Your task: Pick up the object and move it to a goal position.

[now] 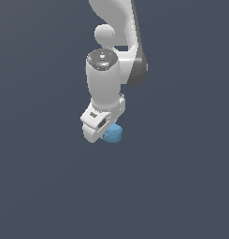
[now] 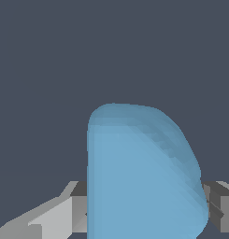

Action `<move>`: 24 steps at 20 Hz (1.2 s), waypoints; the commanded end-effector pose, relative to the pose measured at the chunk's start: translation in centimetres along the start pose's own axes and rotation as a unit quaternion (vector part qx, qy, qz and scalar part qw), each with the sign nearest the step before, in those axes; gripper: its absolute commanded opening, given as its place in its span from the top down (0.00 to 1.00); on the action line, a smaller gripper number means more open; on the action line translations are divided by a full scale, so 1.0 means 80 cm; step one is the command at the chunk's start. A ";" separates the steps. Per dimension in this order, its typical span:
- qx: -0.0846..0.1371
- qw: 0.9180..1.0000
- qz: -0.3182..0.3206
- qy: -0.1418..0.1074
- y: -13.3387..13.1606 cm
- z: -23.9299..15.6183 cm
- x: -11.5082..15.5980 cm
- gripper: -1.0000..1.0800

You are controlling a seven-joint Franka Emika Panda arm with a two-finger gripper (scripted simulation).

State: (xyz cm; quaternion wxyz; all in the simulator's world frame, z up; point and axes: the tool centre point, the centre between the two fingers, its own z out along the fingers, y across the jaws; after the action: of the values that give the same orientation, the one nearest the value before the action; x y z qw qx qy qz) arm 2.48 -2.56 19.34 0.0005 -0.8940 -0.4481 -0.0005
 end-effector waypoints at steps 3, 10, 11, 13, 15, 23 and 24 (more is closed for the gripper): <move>0.000 1.000 0.000 0.000 0.024 -0.057 -0.006 1.00; 0.000 1.000 0.000 0.000 0.059 -0.135 -0.013 1.00; 0.000 1.000 0.000 0.000 0.064 -0.144 -0.014 1.00; 0.000 1.000 0.000 0.000 0.072 -0.162 -0.015 1.00; 0.000 1.000 0.000 0.000 0.080 -0.178 -0.016 1.00; 0.000 1.000 0.000 0.000 0.104 -0.228 -0.020 1.00; 0.000 1.000 0.000 0.000 0.106 -0.232 -0.020 1.00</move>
State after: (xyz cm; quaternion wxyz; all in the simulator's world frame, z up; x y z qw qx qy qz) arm 8.11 -8.76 37.30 0.0002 -0.8942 -0.4477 -0.0004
